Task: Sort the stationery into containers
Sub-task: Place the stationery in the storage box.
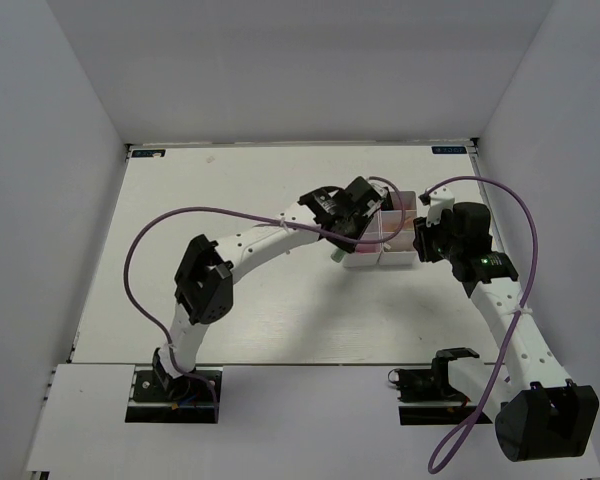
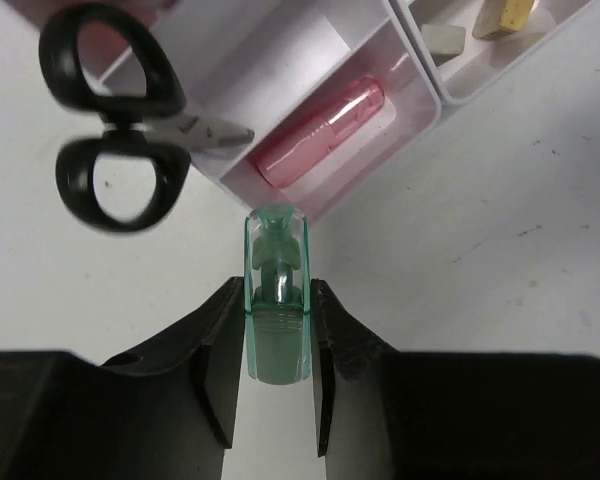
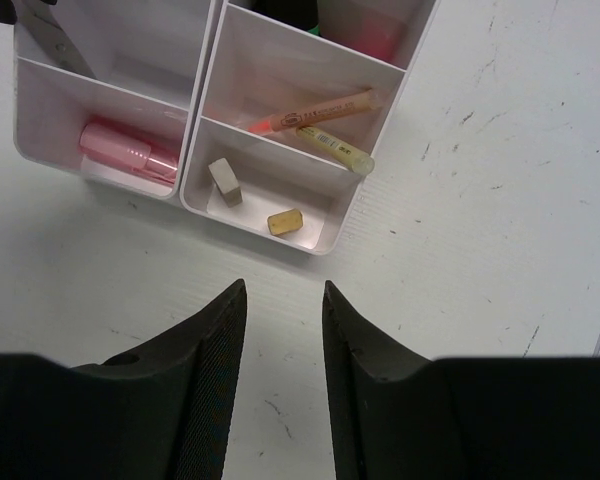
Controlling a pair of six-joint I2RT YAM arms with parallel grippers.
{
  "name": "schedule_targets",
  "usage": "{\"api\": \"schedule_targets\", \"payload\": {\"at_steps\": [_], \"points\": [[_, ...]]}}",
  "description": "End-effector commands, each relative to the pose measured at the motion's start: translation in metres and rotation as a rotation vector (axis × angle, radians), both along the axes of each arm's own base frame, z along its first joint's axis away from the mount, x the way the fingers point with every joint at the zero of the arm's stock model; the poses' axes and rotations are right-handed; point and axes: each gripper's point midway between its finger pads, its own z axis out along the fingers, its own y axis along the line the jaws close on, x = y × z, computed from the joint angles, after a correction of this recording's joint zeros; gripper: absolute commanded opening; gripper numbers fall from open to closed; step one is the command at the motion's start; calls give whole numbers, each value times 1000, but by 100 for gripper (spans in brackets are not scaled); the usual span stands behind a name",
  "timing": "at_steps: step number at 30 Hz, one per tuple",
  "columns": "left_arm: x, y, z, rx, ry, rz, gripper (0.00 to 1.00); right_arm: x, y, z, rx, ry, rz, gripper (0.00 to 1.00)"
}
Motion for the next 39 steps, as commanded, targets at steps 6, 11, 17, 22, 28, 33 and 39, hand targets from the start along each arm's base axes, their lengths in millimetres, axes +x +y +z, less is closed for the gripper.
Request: {"api": "schedule_targets", "payload": {"at_steps": [6,11,17,22,28,33,39], "points": [[9,-25,14,-14,-10,-255,2,5,0,7,9,-38,-5,40],[5,-36,16,-65,-12,-317,2,5,1,6,10,-35,-3,40],[10,-46,25,-93,-73,-395,1,5,1,6,11,-33,0,40],[16,-56,24,-120,-111,-424,1,5,2,4,14,-30,2,40],[24,-65,27,-134,-154,-442,1,4,3,4,17,-28,11,40],[30,-65,19,-103,-173,-453,1,4,3,3,18,-26,9,40],[40,-61,7,-86,-178,-434,1,3,3,1,15,-21,14,40]]}}
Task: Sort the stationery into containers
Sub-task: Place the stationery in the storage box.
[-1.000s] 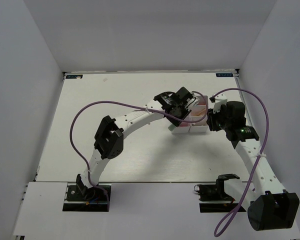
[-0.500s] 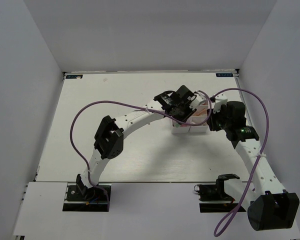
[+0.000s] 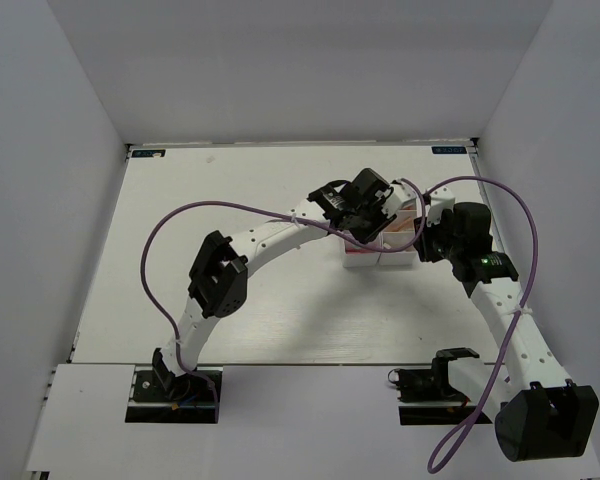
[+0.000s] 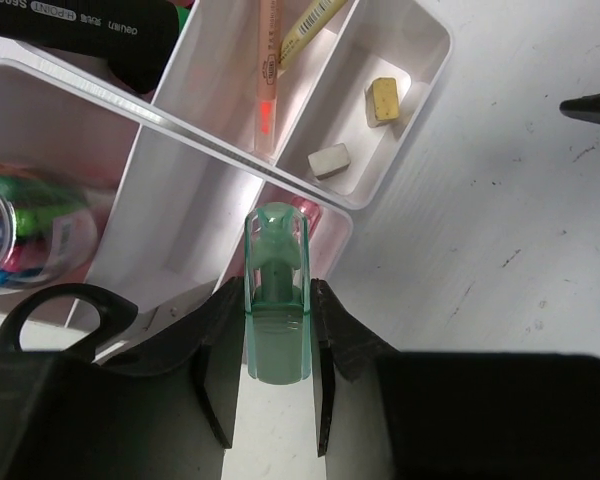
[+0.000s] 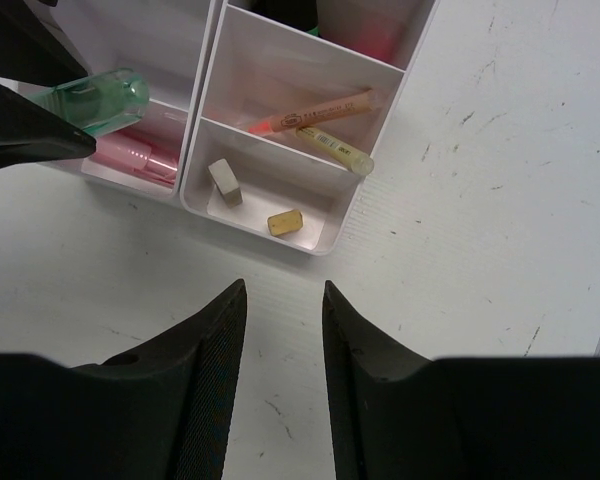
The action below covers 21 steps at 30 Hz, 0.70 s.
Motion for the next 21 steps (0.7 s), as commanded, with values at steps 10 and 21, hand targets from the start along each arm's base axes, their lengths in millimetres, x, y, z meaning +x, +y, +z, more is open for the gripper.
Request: {"api": "schedule_targets", "payload": {"at_steps": [10,21], "points": [[14,2,-14,19,-47,17,7,3,2,2,12,-23,11,40],[23,11,-31,50,-50,56,15,4,2,1,11,-22,10,40]]}}
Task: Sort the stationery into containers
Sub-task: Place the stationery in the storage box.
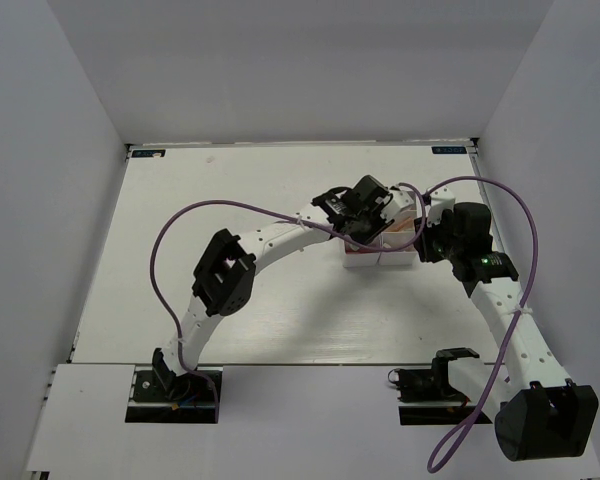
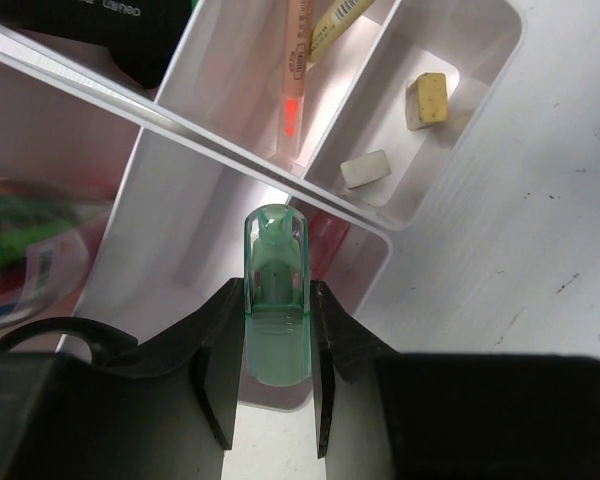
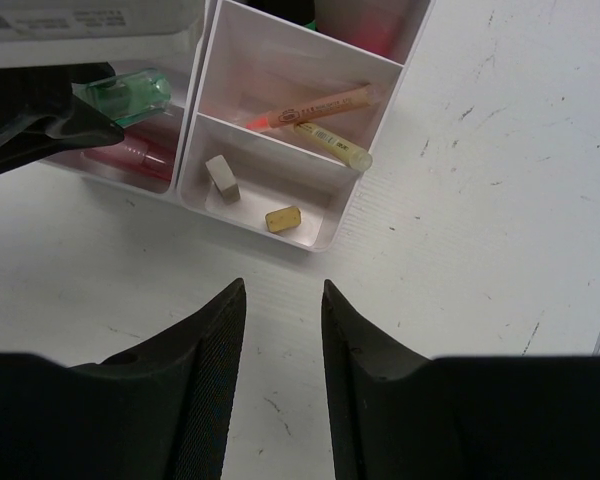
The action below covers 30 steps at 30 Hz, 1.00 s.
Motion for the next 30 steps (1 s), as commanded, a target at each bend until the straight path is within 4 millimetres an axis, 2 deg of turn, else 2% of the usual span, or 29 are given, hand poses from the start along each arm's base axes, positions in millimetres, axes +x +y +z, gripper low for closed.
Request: {"api": "schedule_targets", "payload": {"at_steps": [1,4,5,11,15,17,18,21,23,24,25,26,27,28,30], "points": [[7,8,-1,11,-17,29,23,4,3,3,14,-26,13,40],[9,11,3,7,-29,38,33,4,3,2,14,-23,14,40],[9,10,5,1,-34,41,44,4,3,2,13,-24,12,40],[7,14,9,1,-35,48,53,3,7,2,13,-25,29,40],[5,15,13,-10,-31,52,54,4,3,1,14,-23,14,40],[2,15,20,-25,-26,46,46,4,3,0,12,-19,14,40],[-1,14,24,-36,-21,45,34,4,3,2,16,-24,15,40],[-14,13,40,-64,-38,21,32,3,4,3,19,-30,21,42],[-31,11,60,-83,-81,-14,38,3,5,5,23,-36,25,42],[-39,9,73,-100,-102,-29,48,3,4,5,23,-36,22,43],[-44,10,72,-92,-107,-34,50,2,5,5,23,-37,28,43],[-51,12,87,-110,-131,-46,53,2,5,6,25,-38,30,45],[-56,13,88,-108,-139,-49,57,2,5,5,25,-33,28,45],[-59,12,92,-114,-147,-55,67,1,5,4,27,-30,30,45],[-66,15,102,-119,-172,-68,70,1,6,5,31,-32,34,45]]}}
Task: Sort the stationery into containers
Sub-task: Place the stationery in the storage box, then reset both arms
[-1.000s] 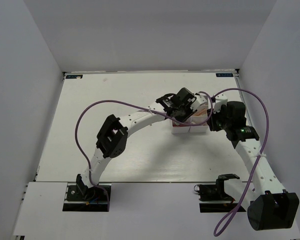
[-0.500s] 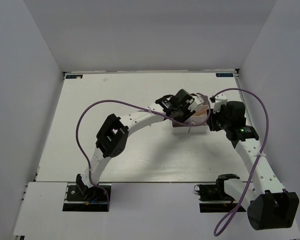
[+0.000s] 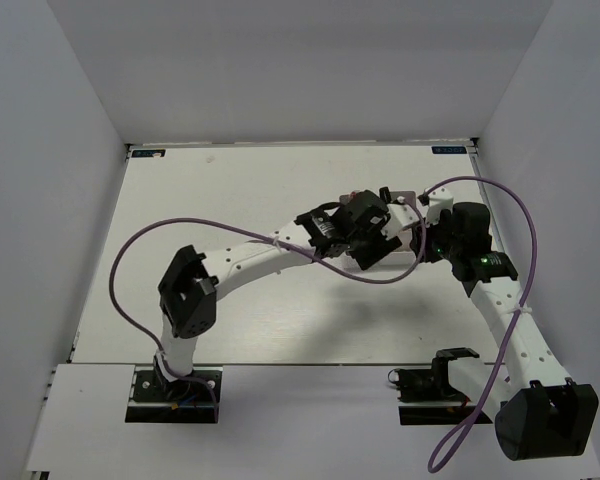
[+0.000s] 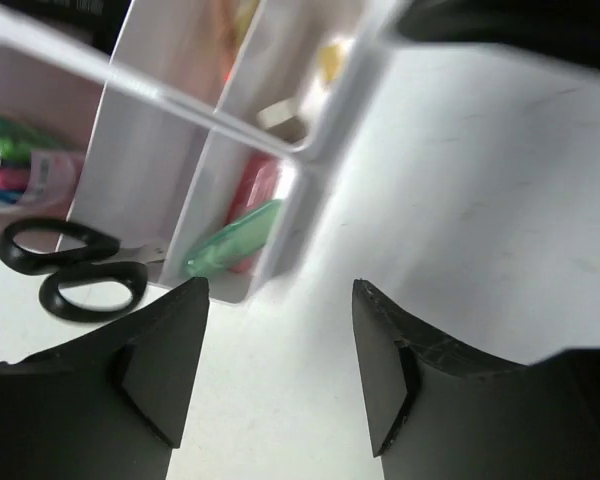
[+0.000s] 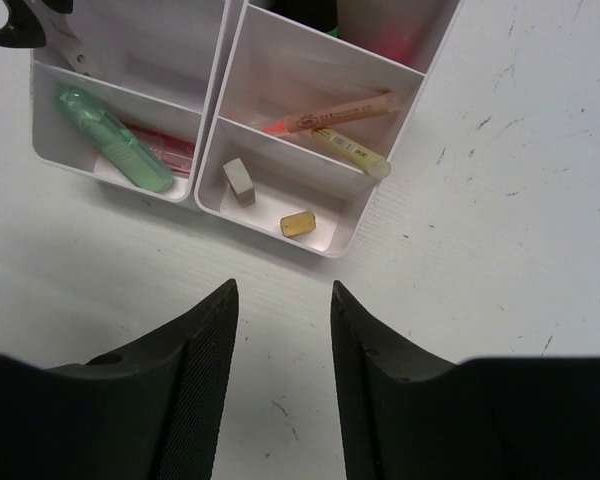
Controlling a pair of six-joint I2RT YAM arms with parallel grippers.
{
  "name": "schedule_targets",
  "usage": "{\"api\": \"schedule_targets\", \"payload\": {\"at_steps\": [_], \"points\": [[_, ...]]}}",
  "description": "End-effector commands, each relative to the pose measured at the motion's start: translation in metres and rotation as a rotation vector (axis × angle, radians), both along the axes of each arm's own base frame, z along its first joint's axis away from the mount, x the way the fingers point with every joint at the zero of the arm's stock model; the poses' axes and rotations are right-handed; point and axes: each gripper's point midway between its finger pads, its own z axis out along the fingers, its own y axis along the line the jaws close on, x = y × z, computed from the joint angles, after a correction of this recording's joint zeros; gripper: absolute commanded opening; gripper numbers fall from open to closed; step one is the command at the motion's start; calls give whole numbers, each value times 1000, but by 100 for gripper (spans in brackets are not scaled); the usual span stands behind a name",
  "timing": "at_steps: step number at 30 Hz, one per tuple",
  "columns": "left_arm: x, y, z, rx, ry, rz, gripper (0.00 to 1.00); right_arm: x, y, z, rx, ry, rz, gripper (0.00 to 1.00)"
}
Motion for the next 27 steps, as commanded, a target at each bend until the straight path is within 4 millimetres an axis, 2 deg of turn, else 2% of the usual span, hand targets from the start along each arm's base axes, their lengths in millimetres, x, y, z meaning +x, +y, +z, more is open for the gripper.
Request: {"api": "schedule_targets", "payload": {"at_steps": [1,4,6,7,8,9,10,11,12,13,14,15,16,17,18,19,20,21,22,23,27], "points": [[-14,0,57,-90,-86,-27,72,1,3,5,23,-33,15,46],[-13,6,66,-84,-96,-12,72,0,2,4,26,-32,16,46],[-21,9,68,-93,-88,-16,67,1,1,4,25,-37,12,46],[-24,15,74,-102,-95,-15,54,1,0,3,23,-34,6,46],[-31,17,70,-98,-89,-14,40,1,0,2,25,-31,8,46],[-37,27,95,-144,-111,-5,23,1,-1,1,24,-30,6,44],[-40,38,88,-125,-107,17,0,1,-1,0,30,-24,6,41],[-41,46,90,-141,-99,50,0,-2,5,-3,46,-8,30,41],[-47,78,94,-156,-107,134,0,-2,6,-6,60,13,30,45],[-39,97,93,-177,-82,215,8,-5,8,-7,70,38,38,52],[-41,114,88,-187,-44,274,30,-9,16,-8,100,60,68,61],[-55,150,84,-233,-1,355,62,-6,19,-1,112,48,80,75],[-42,182,76,-264,57,499,84,-9,25,-6,154,100,74,90],[-48,203,84,-316,70,540,100,-9,29,-5,181,114,67,90],[-69,222,40,-248,205,580,100,-8,31,-1,226,133,37,90],[-62,257,56,-325,174,668,100,-7,35,3,264,147,12,90],[-69,271,37,-297,202,702,100,-8,39,7,307,156,-8,90],[-77,292,26,-286,221,737,100,-9,42,7,336,155,-5,90],[-77,306,32,-323,191,773,100,-10,43,7,344,153,2,90],[-82,314,19,-307,209,791,100,-10,46,8,349,130,24,90],[-91,337,8,-323,204,823,100,-11,51,11,369,109,59,90]]}}
